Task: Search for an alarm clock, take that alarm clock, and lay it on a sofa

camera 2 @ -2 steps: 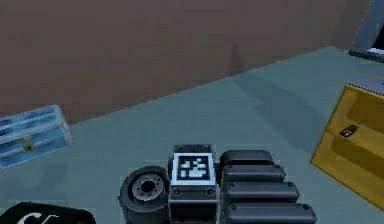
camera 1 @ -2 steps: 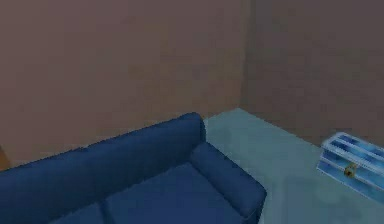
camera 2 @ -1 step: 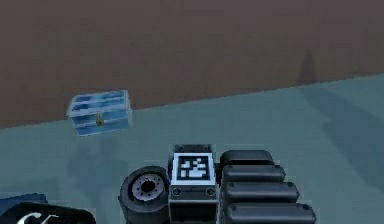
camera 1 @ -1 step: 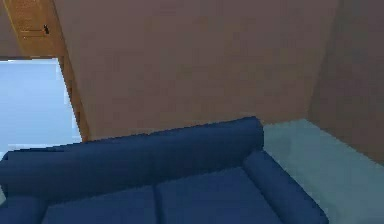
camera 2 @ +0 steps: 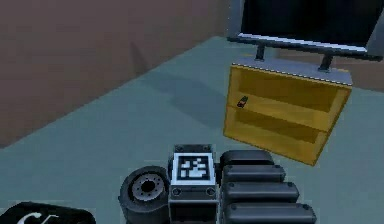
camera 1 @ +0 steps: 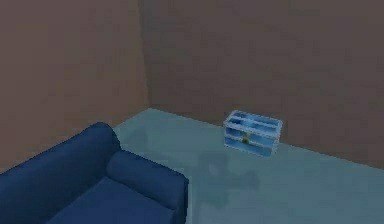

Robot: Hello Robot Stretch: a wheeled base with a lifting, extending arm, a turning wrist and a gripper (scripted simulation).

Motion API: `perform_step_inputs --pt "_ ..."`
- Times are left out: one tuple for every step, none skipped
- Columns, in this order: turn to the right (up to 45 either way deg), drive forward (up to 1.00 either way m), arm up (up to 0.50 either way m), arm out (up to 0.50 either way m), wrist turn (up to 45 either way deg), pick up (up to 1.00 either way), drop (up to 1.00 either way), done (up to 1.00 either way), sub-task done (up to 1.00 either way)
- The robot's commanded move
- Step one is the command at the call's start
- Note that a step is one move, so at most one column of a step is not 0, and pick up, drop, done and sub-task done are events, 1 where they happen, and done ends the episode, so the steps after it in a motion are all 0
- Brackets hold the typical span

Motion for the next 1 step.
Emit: perform_step_inputs --pt "21.0 0.00 0.00 0.00 0.0 0.00 0.00 0.00 0.00"
